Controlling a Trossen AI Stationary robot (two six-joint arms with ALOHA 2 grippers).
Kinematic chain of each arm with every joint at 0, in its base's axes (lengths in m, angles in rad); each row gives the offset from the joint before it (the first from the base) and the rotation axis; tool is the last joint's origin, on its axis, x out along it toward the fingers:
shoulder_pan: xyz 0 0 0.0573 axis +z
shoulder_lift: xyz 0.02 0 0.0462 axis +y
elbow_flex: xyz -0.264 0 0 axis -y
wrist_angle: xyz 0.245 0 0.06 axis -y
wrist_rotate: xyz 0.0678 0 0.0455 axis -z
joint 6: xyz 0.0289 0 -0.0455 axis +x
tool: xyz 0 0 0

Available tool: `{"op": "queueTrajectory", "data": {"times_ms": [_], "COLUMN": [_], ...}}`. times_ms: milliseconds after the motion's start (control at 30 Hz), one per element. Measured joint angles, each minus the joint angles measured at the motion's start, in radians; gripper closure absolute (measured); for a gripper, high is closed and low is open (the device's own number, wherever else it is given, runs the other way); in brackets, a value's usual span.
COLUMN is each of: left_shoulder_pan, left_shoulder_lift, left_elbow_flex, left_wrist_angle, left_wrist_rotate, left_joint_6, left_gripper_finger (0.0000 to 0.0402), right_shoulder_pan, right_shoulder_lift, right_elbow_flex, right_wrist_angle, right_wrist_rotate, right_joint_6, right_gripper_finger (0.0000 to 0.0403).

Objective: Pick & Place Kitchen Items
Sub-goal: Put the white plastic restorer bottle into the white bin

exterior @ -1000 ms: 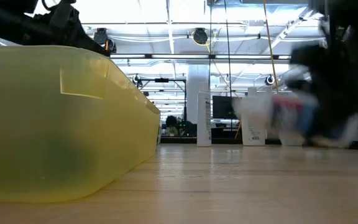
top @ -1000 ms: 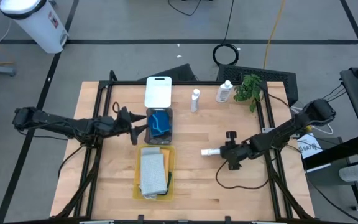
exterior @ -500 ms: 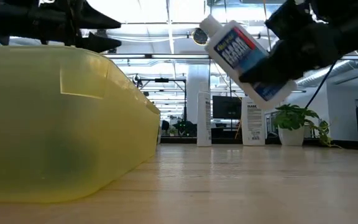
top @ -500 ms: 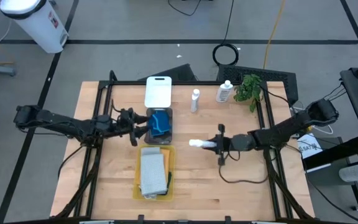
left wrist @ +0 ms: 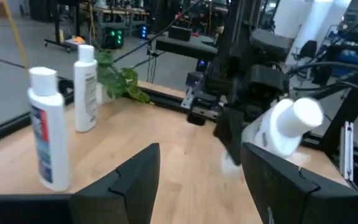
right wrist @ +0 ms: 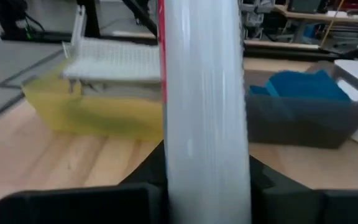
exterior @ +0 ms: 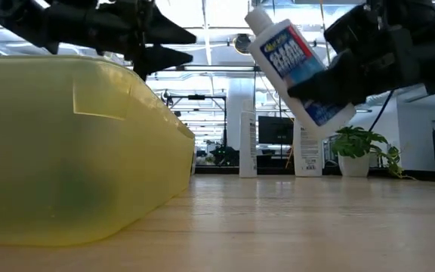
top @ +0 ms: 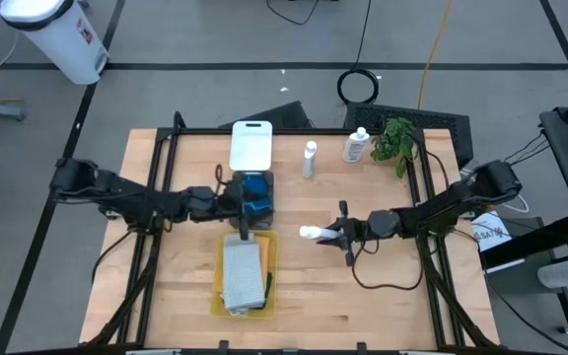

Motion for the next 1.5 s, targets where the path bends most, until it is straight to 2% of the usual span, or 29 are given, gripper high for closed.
{"op": "queueTrajectory", "data": {"times_ms": [200, 667, 733, 833, 900, 967, 1033, 1167, 1367, 1500], "left_shoulder_pan": [0.000, 0.000, 0.001, 0.003, 0.006, 0.020, 0.036, 0.061, 0.092, 0.111], "left_shoulder_lift": [0.081, 0.144, 0.144, 0.144, 0.144, 0.143, 0.143, 0.143, 0.144, 0.144], "left_elbow_flex": [0.050, 0.055, 0.055, 0.055, 0.055, 0.055, 0.056, 0.056, 0.055, 0.055], "left_wrist_angle": [-0.013, -0.057, -0.053, -0.023, 0.064, 0.151, 0.197, 0.193, 0.191, 0.195], "left_wrist_rotate": [0.075, 0.076, 0.066, 0.025, -0.038, -0.092, -0.122, -0.126, -0.197, -0.174], "left_joint_6": [0.026, 0.068, 0.068, 0.108, 0.189, 0.307, 0.372, 0.355, 0.348, 0.269], "left_gripper_finger": [0.0172, 0.0172, 0.0172, 0.0172, 0.0172, 0.0172, 0.0172, 0.0172, 0.0172, 0.0172], "right_shoulder_pan": [-0.003, -0.007, -0.009, -0.028, -0.073, -0.143, -0.216, -0.338, -0.419, -0.446], "right_shoulder_lift": [0.057, 0.059, 0.058, 0.059, 0.059, 0.058, 0.057, 0.058, 0.059, 0.053], "right_elbow_flex": [-0.006, -0.006, -0.006, -0.003, 0.014, 0.048, 0.075, 0.089, 0.082, 0.082], "right_wrist_angle": [0.053, -0.015, -0.002, 0.021, 0.053, 0.075, 0.076, 0.057, 0.053, 0.055], "right_wrist_rotate": [0.000, 0.001, 0.015, 0.106, 0.173, 0.189, 0.154, 0.012, -0.142, -0.386], "right_joint_6": [-0.017, -0.026, -0.026, -0.069, -0.142, -0.151, -0.110, -0.026, 0.059, 0.092], "right_gripper_finger": [0.0323, 0.0324, 0.0324, 0.0323, 0.0323, 0.0323, 0.0324, 0.0322, 0.0320, 0.0320]}}
